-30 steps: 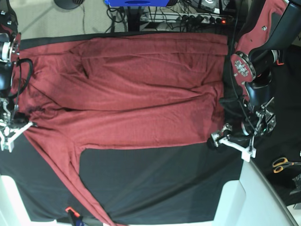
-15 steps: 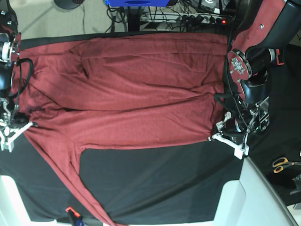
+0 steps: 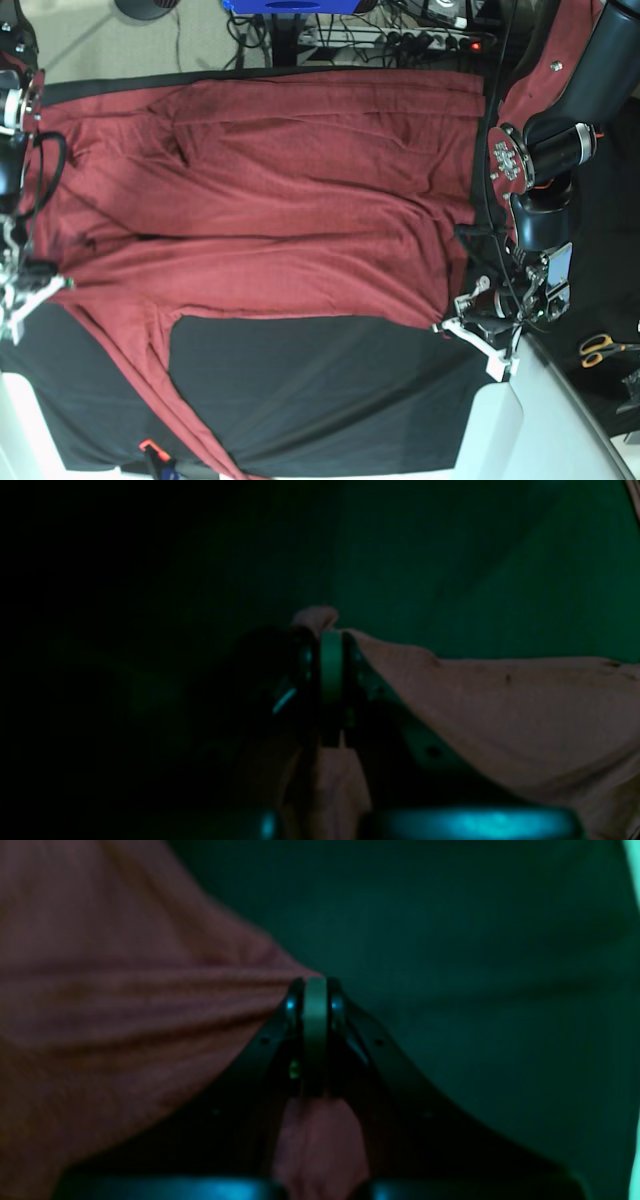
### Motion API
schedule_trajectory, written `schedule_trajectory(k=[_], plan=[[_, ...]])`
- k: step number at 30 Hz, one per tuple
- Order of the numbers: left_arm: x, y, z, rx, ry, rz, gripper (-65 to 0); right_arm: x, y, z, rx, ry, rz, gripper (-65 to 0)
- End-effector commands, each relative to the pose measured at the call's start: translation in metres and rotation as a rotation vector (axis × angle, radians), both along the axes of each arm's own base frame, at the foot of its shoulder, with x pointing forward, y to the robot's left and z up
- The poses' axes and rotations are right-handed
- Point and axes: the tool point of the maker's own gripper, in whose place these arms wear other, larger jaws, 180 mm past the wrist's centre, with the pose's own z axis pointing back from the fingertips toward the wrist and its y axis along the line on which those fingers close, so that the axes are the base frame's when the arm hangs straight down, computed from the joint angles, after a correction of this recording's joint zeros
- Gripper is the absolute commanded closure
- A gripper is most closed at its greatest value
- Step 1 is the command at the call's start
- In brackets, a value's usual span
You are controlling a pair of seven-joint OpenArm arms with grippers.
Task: Fold the T-shirt properly
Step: 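Pull the grasped edge with the left gripper while the right gripper holds, then lift both held side edges and fold them over the shirt's other half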
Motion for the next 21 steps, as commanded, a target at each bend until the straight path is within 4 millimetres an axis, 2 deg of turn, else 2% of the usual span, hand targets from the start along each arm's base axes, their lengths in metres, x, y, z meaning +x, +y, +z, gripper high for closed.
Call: schedule_trajectory(k=[1, 5, 9, 13, 15, 21], plan=[[0.020, 0.009, 0.025, 0.009, -0.073, 0.013, 0.0, 0.018, -0.012, 0.026, -0.028, -0.075, -0.008, 0.0], [0.021, 0.012, 0.032, 0.024, -0.071, 0.004, 0.0, 0.022, -0.013, 0.032, -0.031, -0.092, -0.009, 0.0], [0.028, 0.018, 0.056, 0.069, -0.096, -0.016, 0.0, 0.027, -0.012, 0.040, -0.040, -0.112, -0.001, 0.0], [0.026, 0.026, 0.069, 0.113, -0.111, -0.023, 0.0, 0.027, -0.012, 0.040, -0.038, -0.113, -0.003, 0.0], [0.022, 0.026, 0.068, 0.124, -0.111, -0.027, 0.0, 0.027, -0.012, 0.041, -0.038, -0.118, -0.003, 0.0], [0.007, 0.023, 0.050, 0.122, -0.075, -0.034, 0.0, 0.028, -0.011, 0.041, -0.037, -0.121, -0.004, 0.0]])
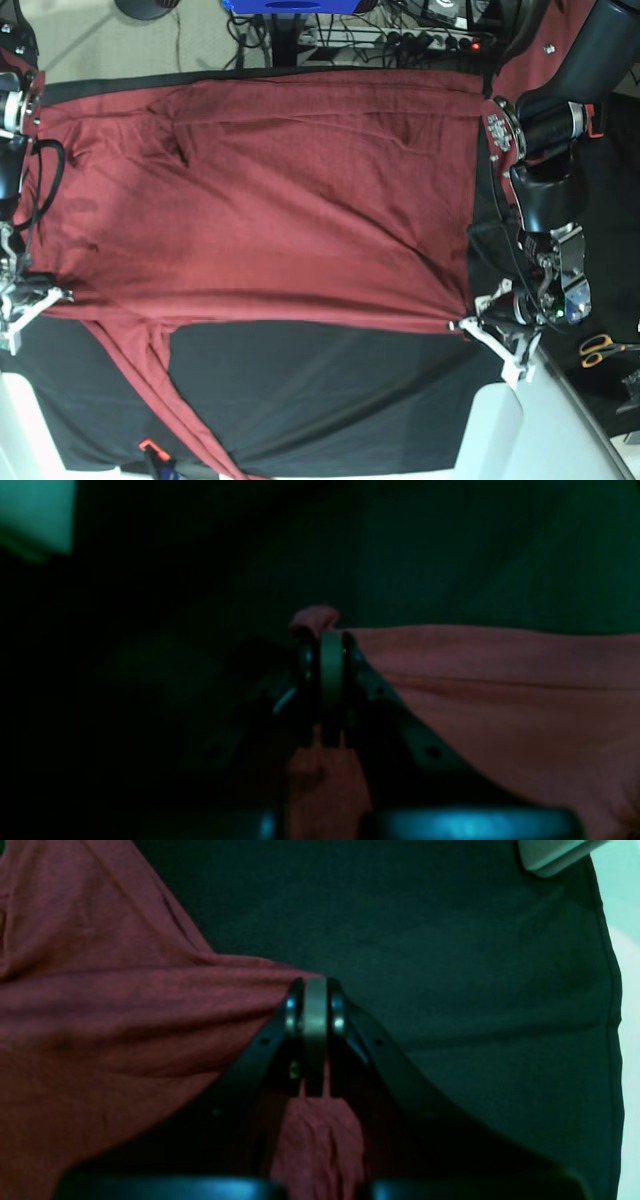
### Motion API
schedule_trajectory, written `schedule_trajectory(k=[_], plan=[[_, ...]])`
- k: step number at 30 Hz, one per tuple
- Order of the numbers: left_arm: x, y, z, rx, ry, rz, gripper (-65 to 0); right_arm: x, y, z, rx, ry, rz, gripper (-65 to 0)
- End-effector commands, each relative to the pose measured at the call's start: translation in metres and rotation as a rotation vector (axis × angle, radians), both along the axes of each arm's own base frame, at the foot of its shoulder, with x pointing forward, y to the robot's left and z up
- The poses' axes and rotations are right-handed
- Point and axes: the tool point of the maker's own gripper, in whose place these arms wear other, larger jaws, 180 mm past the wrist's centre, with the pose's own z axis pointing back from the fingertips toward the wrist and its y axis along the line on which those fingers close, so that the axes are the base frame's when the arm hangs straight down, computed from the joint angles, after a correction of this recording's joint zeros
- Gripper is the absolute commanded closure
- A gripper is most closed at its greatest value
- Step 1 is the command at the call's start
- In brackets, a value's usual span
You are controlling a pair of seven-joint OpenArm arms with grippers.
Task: Fold the T-shirt properly
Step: 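Lift both held side edges and fold them over the shirt's other half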
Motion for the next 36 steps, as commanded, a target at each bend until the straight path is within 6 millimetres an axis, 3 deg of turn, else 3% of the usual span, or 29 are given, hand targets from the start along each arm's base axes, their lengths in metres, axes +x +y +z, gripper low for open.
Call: schedule_trajectory(k=[1, 8, 20, 24, 36], plan=[[0.017, 0.002, 0.022, 0.000, -0.068, 0.005, 0.0, 0.018, -0.012, 0.027, -0.029, -0.077, -0.010, 0.0], [0.009, 0.001, 0.012, -0.003, -0.049, 0.005, 0.0, 0.019, -0.011, 0.028, -0.025, -0.088, -0.010, 0.0], [0.015, -0.004, 0.020, -0.044, -0.077, 0.014, 0.0, 0.026, -0.011, 0.037, -0.035, -0.151, -0.006, 0.0], [0.020, -0.010, 0.029, -0.122, -0.116, 0.030, 0.0, 0.031, -0.022, 0.049, -0.080, -0.222, -0.054, 0.0], [0.015, -0.014, 0.022, -0.129, -0.102, 0.027, 0.0, 0.032, -0.021, 0.050, -0.084, -0.226, -0.049, 0.0]])
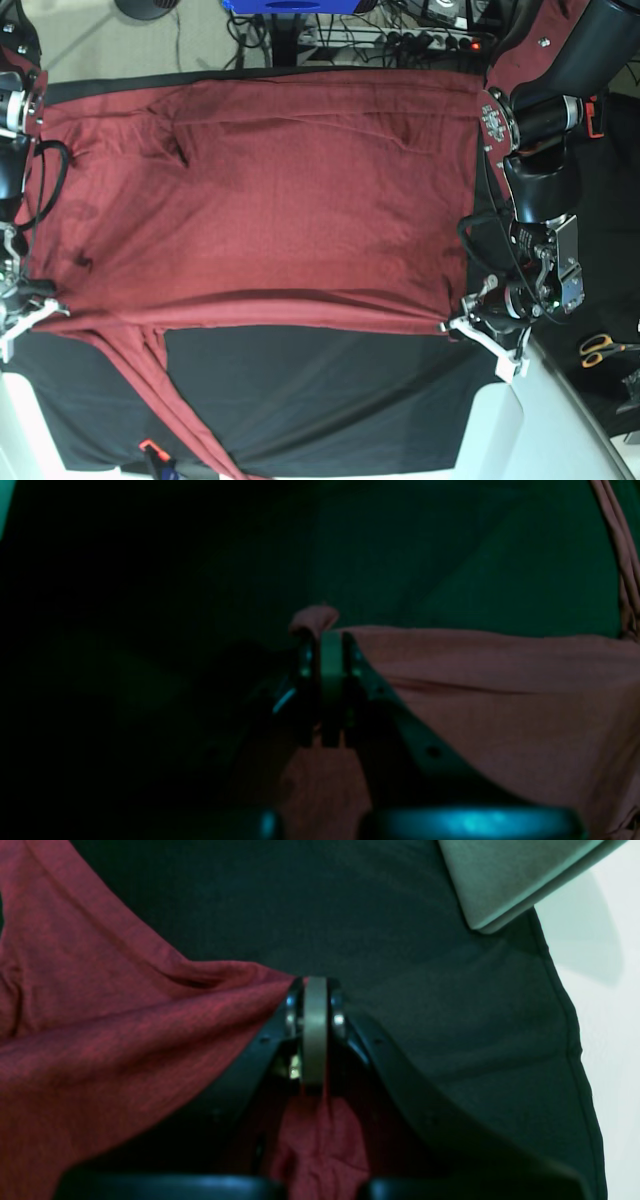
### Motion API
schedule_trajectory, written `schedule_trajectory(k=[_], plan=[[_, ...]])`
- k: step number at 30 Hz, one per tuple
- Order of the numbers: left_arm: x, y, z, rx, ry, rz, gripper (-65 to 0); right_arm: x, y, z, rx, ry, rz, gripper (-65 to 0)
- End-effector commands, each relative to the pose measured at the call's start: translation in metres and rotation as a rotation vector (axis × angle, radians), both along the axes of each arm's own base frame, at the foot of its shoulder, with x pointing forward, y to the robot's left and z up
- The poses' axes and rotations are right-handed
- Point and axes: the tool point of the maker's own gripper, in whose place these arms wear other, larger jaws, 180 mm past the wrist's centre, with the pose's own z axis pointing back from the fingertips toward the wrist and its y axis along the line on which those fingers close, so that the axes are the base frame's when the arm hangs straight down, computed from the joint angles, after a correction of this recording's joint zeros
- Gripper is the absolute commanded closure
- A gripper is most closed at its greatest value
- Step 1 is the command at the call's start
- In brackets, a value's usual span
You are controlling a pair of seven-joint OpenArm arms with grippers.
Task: Fold the T-shirt properly
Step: 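Lift both held side edges and fold them over the shirt's other half, then lay the folded edge down with both grippers along the shirt's opposite edge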
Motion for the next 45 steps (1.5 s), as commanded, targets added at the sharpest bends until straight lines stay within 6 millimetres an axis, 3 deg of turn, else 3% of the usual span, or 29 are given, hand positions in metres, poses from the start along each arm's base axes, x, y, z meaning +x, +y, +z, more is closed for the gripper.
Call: schedule_trajectory(k=[1, 10, 19, 29, 34, 37, 45], plan=[[0.012, 0.005, 0.018, -0.001, -0.057, 0.009, 0.0, 0.015, -0.013, 0.027, -0.032, -0.070, -0.010, 0.0], [-0.023, 0.005, -0.018, -0.003, 0.029, 0.009, 0.0, 0.002, -0.013, 0.010, -0.019, 0.006, -0.020, 0.0], [-0.051, -0.012, 0.005, 0.080, 0.030, -0.071, 0.0, -0.010, -0.015, -0.002, -0.001, 0.097, -0.037, 0.0], [-0.086, -0.003, 0.013, 0.162, 0.049, -0.092, 0.0, -0.027, -0.020, -0.016, -0.004, 0.141, -0.046, 0.0], [-0.105, -0.002, 0.006, 0.180, 0.066, -0.100, 0.0, -0.029, -0.021, -0.018, -0.002, 0.144, -0.049, 0.0], [-0.116, -0.003, -0.002, 0.177, 0.088, -0.104, 0.0, -0.037, -0.034, -0.015, 0.024, 0.122, -0.107, 0.0], [-0.137, -0.009, -0.005, 0.054, 0.080, -0.097, 0.0, -0.055, -0.039, -0.009, 0.001, 0.149, -0.116, 0.0]])
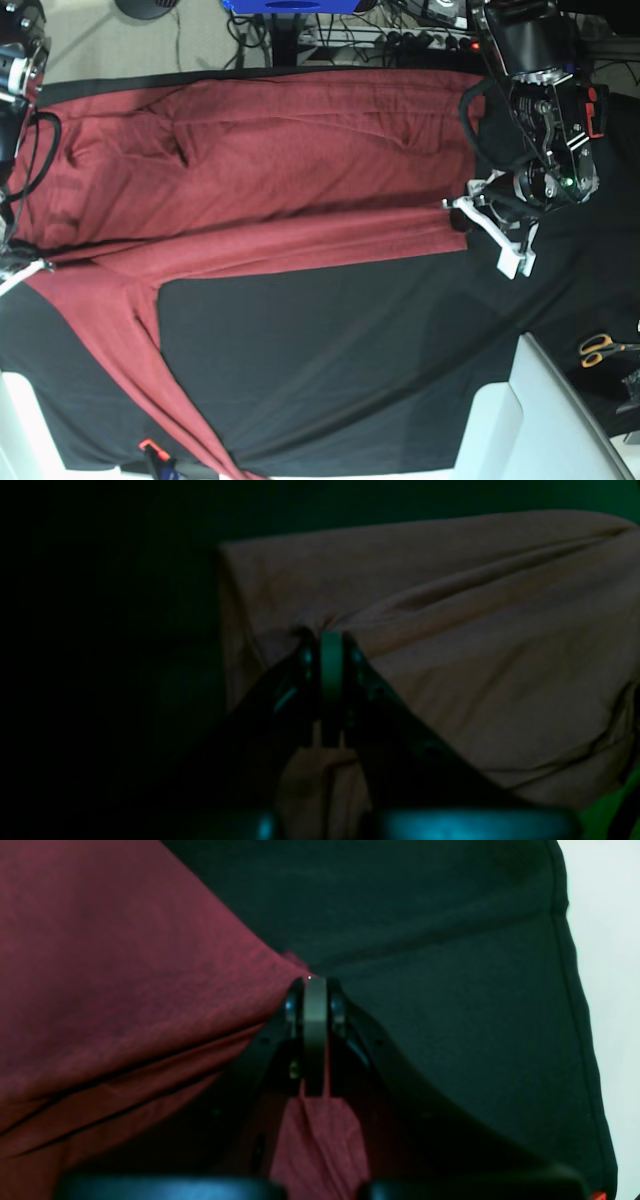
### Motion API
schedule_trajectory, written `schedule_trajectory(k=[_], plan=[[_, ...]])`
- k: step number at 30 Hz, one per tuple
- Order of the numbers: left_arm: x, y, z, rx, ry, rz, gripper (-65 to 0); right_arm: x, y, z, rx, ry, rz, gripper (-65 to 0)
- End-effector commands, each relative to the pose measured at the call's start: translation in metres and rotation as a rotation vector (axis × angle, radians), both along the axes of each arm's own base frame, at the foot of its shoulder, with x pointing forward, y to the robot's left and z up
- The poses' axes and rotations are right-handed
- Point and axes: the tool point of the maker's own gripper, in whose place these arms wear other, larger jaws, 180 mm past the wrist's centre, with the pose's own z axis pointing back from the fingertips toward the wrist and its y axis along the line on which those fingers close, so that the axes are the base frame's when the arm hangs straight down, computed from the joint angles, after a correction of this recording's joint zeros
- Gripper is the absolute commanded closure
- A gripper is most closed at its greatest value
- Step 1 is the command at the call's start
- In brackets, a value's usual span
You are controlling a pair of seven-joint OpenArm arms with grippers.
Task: Fold the T-shirt properly
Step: 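Lay the folded edge down with both grippers along the shirt's opposite edge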
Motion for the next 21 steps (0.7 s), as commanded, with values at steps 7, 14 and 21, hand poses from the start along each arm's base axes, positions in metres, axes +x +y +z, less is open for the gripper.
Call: schedule_trajectory(k=[7, 14, 21], plan=[[0.003, 0.001, 0.032, 0.044, -0.107, -0.025, 0.0, -0.009, -0.012, 0.017, -0.050, -0.016, -0.003, 0.0], [-0.005, 0.007, 0.029, 0.057, -0.091, -0.029, 0.0, -0.031, -0.018, 0.015, -0.033, 0.008, -0.052, 0.0], [-0.018, 0.008, 0.025, 0.067, -0.070, -0.033, 0.0, -0.048, -0.013, 0.013, -0.049, 0.031, -0.037, 0.0]])
